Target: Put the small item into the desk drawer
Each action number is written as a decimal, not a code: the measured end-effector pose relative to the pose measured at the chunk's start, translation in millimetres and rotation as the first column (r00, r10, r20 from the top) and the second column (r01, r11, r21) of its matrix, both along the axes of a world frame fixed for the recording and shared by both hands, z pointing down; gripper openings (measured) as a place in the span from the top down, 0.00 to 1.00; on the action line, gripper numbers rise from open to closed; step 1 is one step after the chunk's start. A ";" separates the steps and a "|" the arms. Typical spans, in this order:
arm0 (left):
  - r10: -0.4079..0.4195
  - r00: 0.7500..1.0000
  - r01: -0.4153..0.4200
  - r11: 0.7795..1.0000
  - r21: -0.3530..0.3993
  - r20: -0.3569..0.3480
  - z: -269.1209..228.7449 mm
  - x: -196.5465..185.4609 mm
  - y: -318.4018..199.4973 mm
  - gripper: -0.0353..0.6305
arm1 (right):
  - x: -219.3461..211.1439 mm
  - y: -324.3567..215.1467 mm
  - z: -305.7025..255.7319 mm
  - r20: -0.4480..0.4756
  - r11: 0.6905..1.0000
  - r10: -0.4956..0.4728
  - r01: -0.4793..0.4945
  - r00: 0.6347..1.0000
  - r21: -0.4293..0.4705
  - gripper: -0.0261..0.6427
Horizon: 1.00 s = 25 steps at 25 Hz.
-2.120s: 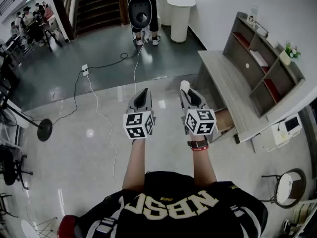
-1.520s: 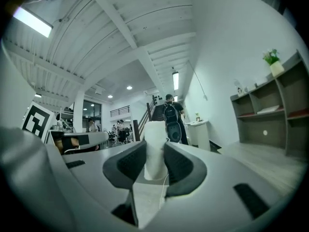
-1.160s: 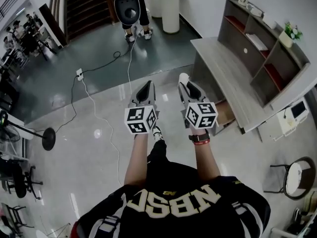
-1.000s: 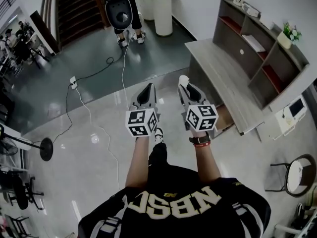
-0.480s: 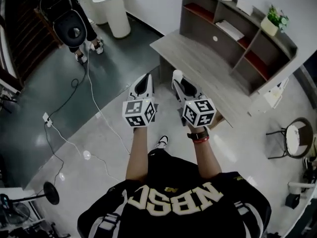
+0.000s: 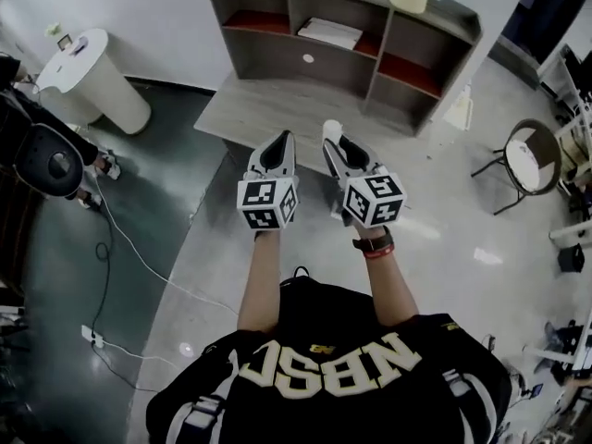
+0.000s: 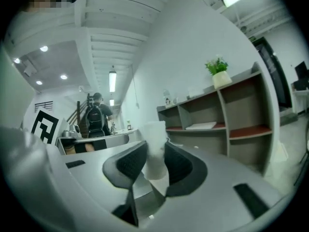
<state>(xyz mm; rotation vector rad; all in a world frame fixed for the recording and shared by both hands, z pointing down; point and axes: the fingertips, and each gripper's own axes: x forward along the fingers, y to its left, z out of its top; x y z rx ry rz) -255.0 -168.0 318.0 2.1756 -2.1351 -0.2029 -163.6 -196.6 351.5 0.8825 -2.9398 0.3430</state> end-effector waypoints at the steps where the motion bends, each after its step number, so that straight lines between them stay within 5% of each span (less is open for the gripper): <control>1: 0.043 0.999 -0.043 0.999 -0.001 0.005 1.5 9.9 -13.8 0.93 | 8.7 -11.1 1.6 0.005 0.999 0.037 -0.037 0.999 -0.004 0.77; 7: 0.297 0.954 -0.296 0.955 -0.020 0.052 12.6 70.4 -75.2 0.93 | 63.9 -52.6 18.7 0.015 0.969 0.246 -0.245 0.969 -0.036 0.77; 12: 0.438 0.899 -0.437 0.897 -0.068 0.011 42.7 113.1 -94.8 0.93 | 106.5 -58.1 49.5 -0.011 0.913 0.397 -0.396 0.918 -0.097 0.77; 18: 0.531 0.846 -0.532 0.835 -0.140 -0.049 85.1 148.9 -101.8 0.93 | 140.0 -53.1 82.9 -0.053 0.858 0.487 -0.489 0.872 -0.153 0.77; 25: 0.517 0.850 -0.525 0.821 -0.225 -0.096 138.5 167.7 -96.3 0.93 | 159.8 -44.4 135.6 -0.108 0.841 0.475 -0.486 0.873 -0.238 0.77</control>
